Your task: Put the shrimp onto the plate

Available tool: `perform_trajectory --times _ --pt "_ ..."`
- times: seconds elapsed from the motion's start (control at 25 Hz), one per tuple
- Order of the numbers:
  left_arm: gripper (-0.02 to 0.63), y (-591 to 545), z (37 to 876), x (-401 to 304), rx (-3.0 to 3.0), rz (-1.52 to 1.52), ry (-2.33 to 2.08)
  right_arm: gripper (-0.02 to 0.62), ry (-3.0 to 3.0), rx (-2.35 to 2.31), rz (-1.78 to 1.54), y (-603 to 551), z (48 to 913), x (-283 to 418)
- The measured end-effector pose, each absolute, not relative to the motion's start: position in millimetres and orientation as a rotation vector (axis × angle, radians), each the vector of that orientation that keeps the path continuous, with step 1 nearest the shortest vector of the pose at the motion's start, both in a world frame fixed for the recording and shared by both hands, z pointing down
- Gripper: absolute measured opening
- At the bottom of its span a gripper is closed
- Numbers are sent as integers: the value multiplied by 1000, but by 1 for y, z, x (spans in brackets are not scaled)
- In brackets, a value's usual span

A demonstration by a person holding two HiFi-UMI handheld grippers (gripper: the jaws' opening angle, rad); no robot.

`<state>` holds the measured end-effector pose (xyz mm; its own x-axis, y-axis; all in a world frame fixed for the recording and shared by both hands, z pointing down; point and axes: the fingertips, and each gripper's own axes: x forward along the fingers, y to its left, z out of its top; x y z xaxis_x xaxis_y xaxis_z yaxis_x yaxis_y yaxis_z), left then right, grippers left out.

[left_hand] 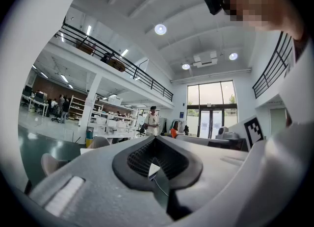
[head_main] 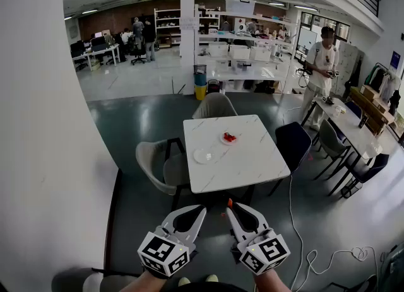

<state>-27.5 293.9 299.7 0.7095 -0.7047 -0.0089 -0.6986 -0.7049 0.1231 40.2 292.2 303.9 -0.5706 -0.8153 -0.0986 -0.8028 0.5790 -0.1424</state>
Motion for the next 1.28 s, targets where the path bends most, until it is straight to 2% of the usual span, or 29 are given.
perform_trajectory --times 1.28 --pt "8 246 320 16 2771 -43 -1249 58 2628 -1294 -218 247 322 73"
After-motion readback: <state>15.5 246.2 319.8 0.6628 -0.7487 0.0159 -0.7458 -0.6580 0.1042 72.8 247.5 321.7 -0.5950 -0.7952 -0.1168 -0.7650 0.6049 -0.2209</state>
